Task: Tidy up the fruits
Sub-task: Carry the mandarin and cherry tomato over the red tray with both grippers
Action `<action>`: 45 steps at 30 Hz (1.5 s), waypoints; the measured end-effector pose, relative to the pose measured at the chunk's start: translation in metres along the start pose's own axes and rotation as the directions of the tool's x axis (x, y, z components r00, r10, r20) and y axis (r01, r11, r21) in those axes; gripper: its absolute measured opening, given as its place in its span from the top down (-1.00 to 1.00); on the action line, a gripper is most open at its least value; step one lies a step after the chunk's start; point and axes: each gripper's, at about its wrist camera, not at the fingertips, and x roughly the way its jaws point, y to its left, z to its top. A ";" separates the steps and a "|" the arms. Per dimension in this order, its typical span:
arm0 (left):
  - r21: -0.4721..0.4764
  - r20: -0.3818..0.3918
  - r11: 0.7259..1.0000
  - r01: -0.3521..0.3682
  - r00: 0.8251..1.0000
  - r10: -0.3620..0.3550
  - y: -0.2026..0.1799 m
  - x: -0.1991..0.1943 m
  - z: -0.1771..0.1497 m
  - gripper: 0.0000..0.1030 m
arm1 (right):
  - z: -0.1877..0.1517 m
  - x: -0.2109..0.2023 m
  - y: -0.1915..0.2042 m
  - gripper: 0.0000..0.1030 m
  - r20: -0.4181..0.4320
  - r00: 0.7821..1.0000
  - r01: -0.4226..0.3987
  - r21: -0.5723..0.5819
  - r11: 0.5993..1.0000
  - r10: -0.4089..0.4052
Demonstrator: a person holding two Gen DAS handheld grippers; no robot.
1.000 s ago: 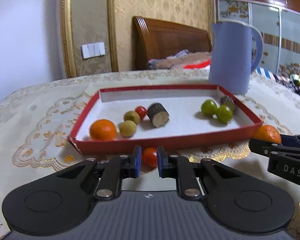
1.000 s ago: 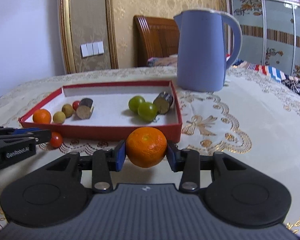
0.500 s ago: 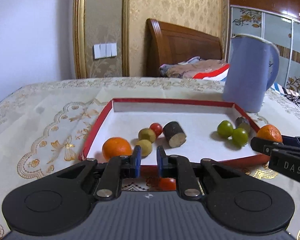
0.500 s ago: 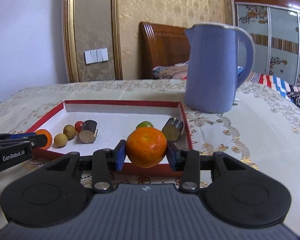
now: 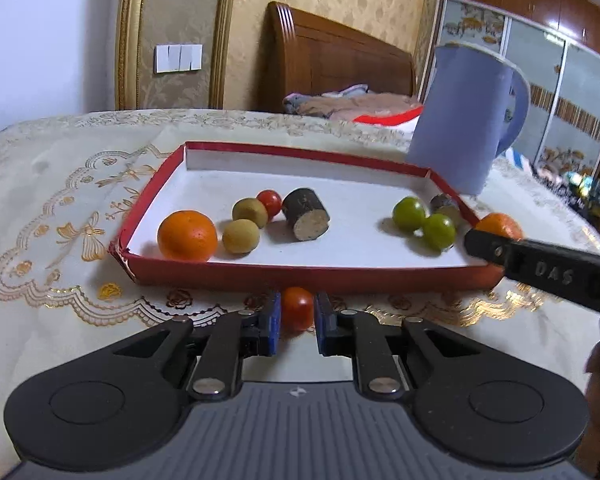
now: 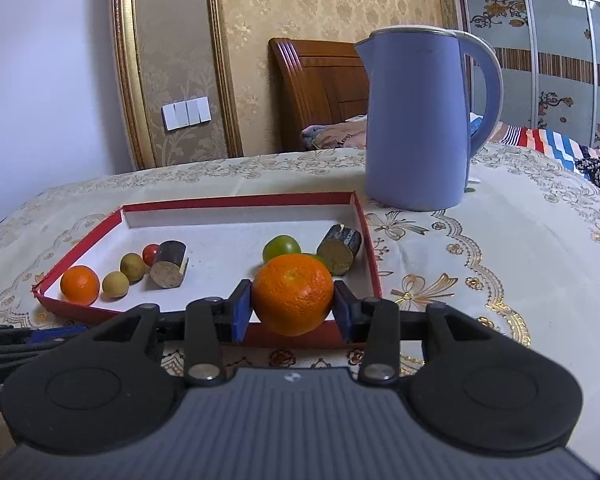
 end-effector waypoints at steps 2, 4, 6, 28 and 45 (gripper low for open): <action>-0.010 0.008 1.000 0.013 1.000 -0.013 0.001 -0.001 0.001 0.67 | 0.000 0.000 -0.001 0.22 -0.004 1.000 -0.011 0.007 1.000 0.011; -0.036 0.023 0.999 0.032 0.999 -0.031 0.005 -0.004 0.002 0.67 | 0.000 0.000 -0.002 0.22 0.001 1.000 -0.013 0.014 1.000 0.013; -0.072 0.048 0.995 0.061 0.997 -0.058 0.009 -0.008 0.004 0.66 | 0.001 -0.001 -0.003 0.22 0.005 1.000 -0.016 0.020 1.000 0.016; 0.036 -0.031 0.992 -0.119 0.992 0.120 0.001 0.018 -0.003 0.56 | -0.003 0.000 0.001 0.22 -0.009 1.000 -0.013 0.004 1.000 0.013; -0.014 0.099 0.994 -0.107 0.989 0.108 0.005 -0.004 0.017 0.56 | 0.003 0.006 0.010 0.22 0.003 1.000 0.005 -0.023 1.000 -0.005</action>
